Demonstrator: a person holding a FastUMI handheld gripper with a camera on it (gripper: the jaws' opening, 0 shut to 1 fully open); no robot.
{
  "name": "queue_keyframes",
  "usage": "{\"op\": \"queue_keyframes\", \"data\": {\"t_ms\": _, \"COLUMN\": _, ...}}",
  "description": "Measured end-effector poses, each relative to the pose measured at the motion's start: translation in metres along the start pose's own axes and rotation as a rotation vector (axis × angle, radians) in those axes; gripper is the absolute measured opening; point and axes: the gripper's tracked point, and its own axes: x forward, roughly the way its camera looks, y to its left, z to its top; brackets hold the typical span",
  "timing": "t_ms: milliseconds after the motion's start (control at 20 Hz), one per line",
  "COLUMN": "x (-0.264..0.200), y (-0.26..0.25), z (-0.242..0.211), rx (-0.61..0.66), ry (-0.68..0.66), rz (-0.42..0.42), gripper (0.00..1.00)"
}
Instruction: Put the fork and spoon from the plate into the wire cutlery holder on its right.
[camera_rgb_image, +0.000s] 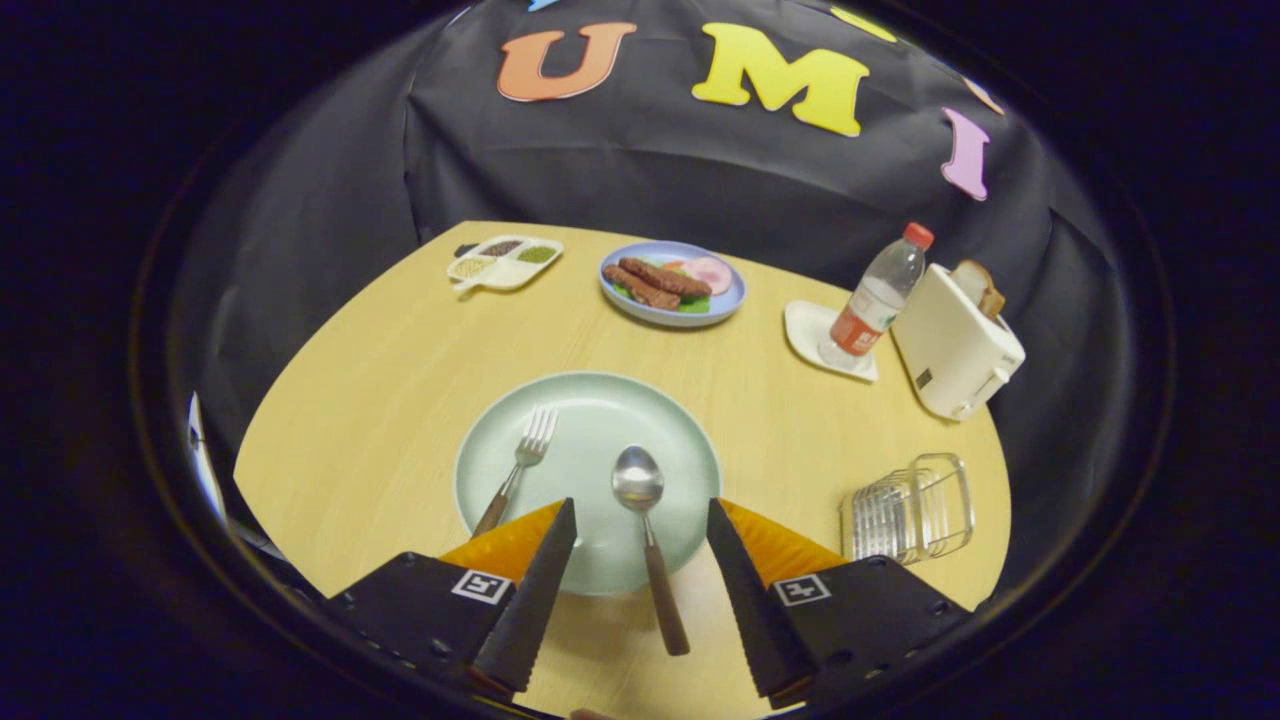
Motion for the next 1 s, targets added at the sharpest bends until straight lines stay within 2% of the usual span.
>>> {"op": "queue_keyframes", "data": {"t_ms": 300, "x": 0.038, "y": 0.003, "z": -0.014, "rx": 0.043, "ry": 0.101, "rz": -0.01, "gripper": 0.7}}
{"op": "queue_keyframes", "data": {"t_ms": 400, "x": 0.045, "y": 0.004, "z": -0.021, "rx": 0.065, "ry": 0.139, "rz": -0.009, "gripper": 0.52}}
{"op": "queue_keyframes", "data": {"t_ms": 500, "x": 0.051, "y": 0.003, "z": -0.024, "rx": 0.072, "ry": 0.156, "rz": -0.013, "gripper": 0.49}}
{"op": "queue_keyframes", "data": {"t_ms": 550, "x": 0.055, "y": -0.003, "z": -0.026, "rx": 0.068, "ry": 0.165, "rz": -0.045, "gripper": 0.45}}
{"op": "queue_keyframes", "data": {"t_ms": 650, "x": 0.057, "y": -0.001, "z": -0.032, "rx": 0.086, "ry": 0.203, "rz": -0.044, "gripper": 0.23}}
{"op": "queue_keyframes", "data": {"t_ms": 800, "x": 0.057, "y": 0.002, "z": -0.033, "rx": 0.11, "ry": 0.228, "rz": -0.038, "gripper": 0.2}}
{"op": "queue_keyframes", "data": {"t_ms": 850, "x": 0.061, "y": 0.002, "z": -0.036, "rx": 0.102, "ry": 0.242, "rz": -0.037, "gripper": 0.06}}
{"op": "queue_keyframes", "data": {"t_ms": 950, "x": 0.058, "y": 0.004, "z": -0.036, "rx": 0.107, "ry": 0.256, "rz": -0.022, "gripper": 0.08}}
{"op": "queue_keyframes", "data": {"t_ms": 1000, "x": 0.059, "y": 0.005, "z": -0.035, "rx": 0.115, "ry": 0.265, "rz": -0.013, "gripper": 0.04}}
